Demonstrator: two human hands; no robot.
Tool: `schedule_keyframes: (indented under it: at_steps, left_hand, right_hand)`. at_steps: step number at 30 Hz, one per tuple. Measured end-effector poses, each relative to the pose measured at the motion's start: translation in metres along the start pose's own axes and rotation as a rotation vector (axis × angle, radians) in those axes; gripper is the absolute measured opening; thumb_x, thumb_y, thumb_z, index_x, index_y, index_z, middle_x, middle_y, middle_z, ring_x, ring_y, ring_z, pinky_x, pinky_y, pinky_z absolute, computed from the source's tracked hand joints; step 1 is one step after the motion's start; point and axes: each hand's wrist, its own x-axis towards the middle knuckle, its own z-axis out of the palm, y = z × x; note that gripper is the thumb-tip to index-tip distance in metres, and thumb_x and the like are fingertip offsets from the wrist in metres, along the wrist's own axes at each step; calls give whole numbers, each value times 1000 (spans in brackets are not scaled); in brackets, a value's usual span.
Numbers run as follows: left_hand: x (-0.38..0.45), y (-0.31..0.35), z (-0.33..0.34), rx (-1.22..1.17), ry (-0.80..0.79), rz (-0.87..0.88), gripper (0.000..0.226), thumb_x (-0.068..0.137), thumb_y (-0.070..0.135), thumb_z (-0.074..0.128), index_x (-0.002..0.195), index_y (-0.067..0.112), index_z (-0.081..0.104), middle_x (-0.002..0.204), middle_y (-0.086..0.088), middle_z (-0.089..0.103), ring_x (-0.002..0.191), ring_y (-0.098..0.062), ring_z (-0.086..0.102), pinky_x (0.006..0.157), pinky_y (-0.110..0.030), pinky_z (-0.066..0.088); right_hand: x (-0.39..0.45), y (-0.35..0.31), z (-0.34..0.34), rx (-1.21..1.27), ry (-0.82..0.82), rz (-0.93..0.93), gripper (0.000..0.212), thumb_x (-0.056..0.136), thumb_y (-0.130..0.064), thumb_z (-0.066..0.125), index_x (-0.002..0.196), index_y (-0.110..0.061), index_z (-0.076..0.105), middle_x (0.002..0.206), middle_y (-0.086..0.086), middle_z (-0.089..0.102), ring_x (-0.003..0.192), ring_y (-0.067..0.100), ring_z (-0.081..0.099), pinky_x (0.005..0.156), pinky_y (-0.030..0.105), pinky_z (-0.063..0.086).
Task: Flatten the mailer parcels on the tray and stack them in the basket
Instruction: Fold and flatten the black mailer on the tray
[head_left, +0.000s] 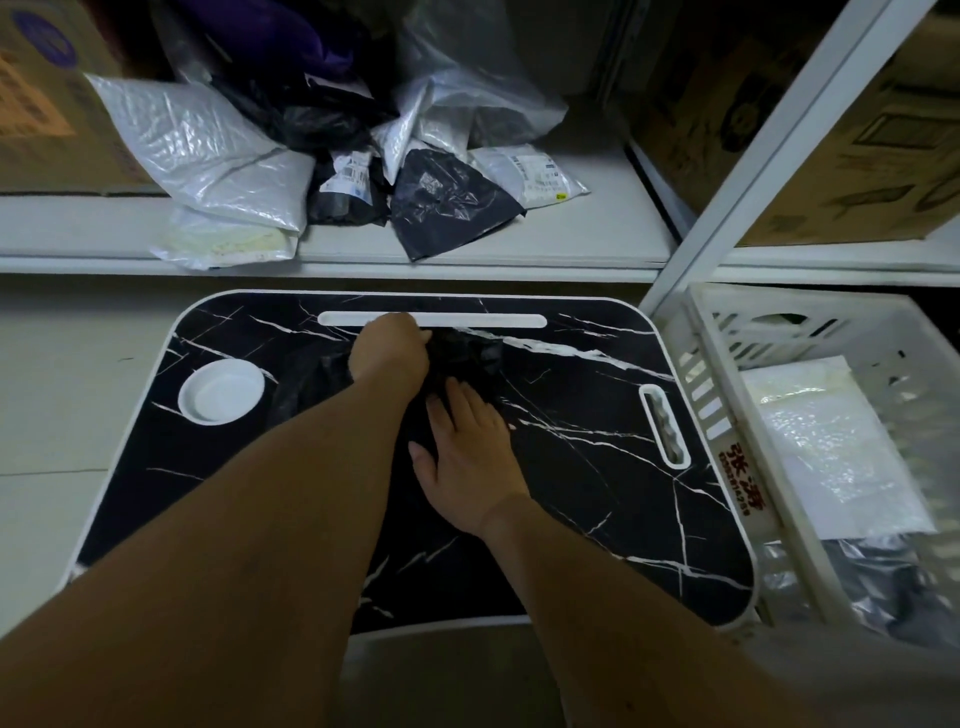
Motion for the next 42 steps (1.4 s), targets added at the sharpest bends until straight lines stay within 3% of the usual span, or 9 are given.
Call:
schedule_keyframes:
  at_steps: [5, 12, 16, 20, 24, 26, 32, 39, 42]
  left_hand:
    - [-7, 16, 4, -190, 127, -2, 24, 96, 10, 49, 120, 4, 47, 128, -19, 45, 109, -34, 54, 87, -36, 44]
    - [-48, -15, 25, 316, 94, 499, 22, 94, 17, 48, 116, 15, 50, 122, -6, 47, 109, -25, 43, 91, -34, 42]
    - [-58, -34, 29, 333, -96, 264, 54, 97, 52, 25, 147, 31, 23, 157, 0, 16, 145, -24, 10, 113, -55, 11]
    - [-55, -34, 17, 313, -248, 67, 73, 85, 76, 11, 149, 42, -1, 160, 5, -10, 146, -31, -13, 109, -65, 1]
    - [-57, -26, 10, 334, -1, 197, 56, 98, 52, 19, 151, 34, 12, 160, -3, 5, 144, -31, 12, 110, -51, 20]
    - [-54, -34, 11, 422, -13, 353, 54, 99, 47, 18, 151, 34, 11, 160, 0, 3, 146, -26, 5, 113, -51, 14]
    - [-37, -53, 9, 300, -236, 11, 63, 93, 64, 11, 150, 39, -1, 159, 9, -12, 147, -18, -10, 110, -64, 2]
    - [-41, -50, 4, 162, 185, -262, 51, 99, 40, 29, 137, 8, 41, 141, -11, 40, 130, -28, 35, 102, -46, 31]
    - [-43, -57, -6, 238, 280, -209, 46, 95, 38, 38, 132, 11, 42, 135, -13, 41, 126, -30, 35, 99, -48, 32]
  right_hand:
    - [0, 10, -5, 18, -37, 129, 79, 95, -58, 32, 153, -9, 11, 160, 19, -2, 148, 29, -4, 120, 39, 3]
    - [28, 21, -25, -90, 19, 227, 51, 97, -50, 36, 137, -18, 41, 140, 4, 38, 118, 27, 36, 89, 39, 42]
    - [30, 33, -26, -215, 55, 285, 49, 99, -47, 30, 137, -19, 41, 142, 6, 39, 129, 27, 33, 101, 47, 30]
    - [33, 21, -19, -163, -41, 440, 57, 101, -44, 23, 149, -12, 25, 159, 9, 16, 149, 27, 0, 115, 61, 2]
    - [43, 8, -24, -98, 118, 283, 51, 102, -37, 28, 149, -17, 27, 161, 4, 15, 149, 22, 2, 116, 56, 4]
    - [46, 11, -19, -66, 32, 143, 54, 103, -42, 21, 153, -21, 19, 162, -1, 8, 149, 18, -1, 117, 53, 4]
    - [52, 27, -17, -85, -160, 259, 69, 96, -64, 13, 155, -29, 3, 163, 1, -6, 149, 20, -8, 116, 60, 1]
    - [54, 28, -23, -110, -150, 326, 75, 95, -66, 16, 155, -22, 7, 162, 9, 0, 149, 24, -4, 114, 63, 2]
    - [54, 17, -22, -60, -25, 372, 66, 99, -55, 20, 152, -16, 22, 159, 15, 17, 148, 27, 5, 114, 63, 4]
